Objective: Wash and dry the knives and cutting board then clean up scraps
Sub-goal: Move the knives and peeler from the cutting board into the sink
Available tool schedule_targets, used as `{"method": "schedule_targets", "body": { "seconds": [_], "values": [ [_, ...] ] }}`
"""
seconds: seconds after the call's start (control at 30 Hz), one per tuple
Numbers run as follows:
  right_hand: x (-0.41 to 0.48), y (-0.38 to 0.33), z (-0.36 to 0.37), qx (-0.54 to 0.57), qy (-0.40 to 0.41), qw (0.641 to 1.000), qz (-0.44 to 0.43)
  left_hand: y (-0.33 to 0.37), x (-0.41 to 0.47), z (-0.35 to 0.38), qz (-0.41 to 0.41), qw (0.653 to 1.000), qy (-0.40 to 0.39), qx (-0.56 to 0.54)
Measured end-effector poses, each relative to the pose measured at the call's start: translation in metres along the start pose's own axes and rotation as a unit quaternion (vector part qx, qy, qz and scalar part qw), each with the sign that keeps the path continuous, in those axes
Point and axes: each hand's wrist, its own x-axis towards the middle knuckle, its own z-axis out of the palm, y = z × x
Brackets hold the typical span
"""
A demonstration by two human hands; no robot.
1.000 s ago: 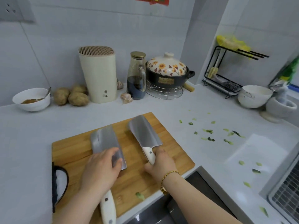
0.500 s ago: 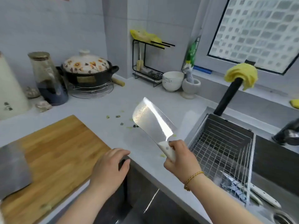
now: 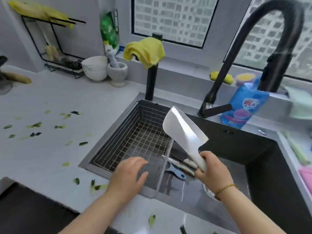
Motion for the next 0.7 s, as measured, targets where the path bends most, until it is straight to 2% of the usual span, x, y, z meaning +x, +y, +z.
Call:
{"method": "schedule_targets", "body": {
  "seconds": [0.13, 0.3, 0.43, 0.53, 0.6, 0.7],
  "values": [
    [0.000, 0.062, -0.005, 0.008, 0.007, 0.996, 0.083, 0.018, 0.020, 0.031, -0.056, 0.997, -0.060, -0.012],
    [0.018, 0.113, 0.006, -0.036, -0.072, 0.990, 0.117, 0.015, 0.027, 0.046, -0.064, 0.995, -0.064, 0.041],
    [0.036, 0.122, 0.025, -0.099, -0.156, 0.980, 0.076, 0.012, 0.027, 0.051, -0.086, 0.995, -0.045, 0.024],
    [0.050, 0.123, 0.042, -0.148, -0.199, 0.969, 0.000, 0.011, 0.027, 0.054, -0.088, 0.995, -0.029, 0.034],
    [0.056, 0.123, 0.054, -0.191, -0.243, 0.950, -0.043, 0.010, 0.028, 0.055, -0.056, 0.997, -0.015, 0.054],
    [0.065, 0.121, 0.073, -0.217, -0.306, 0.923, -0.086, 0.007, 0.030, 0.055, -0.053, 0.996, -0.011, 0.073]
  ]
}}
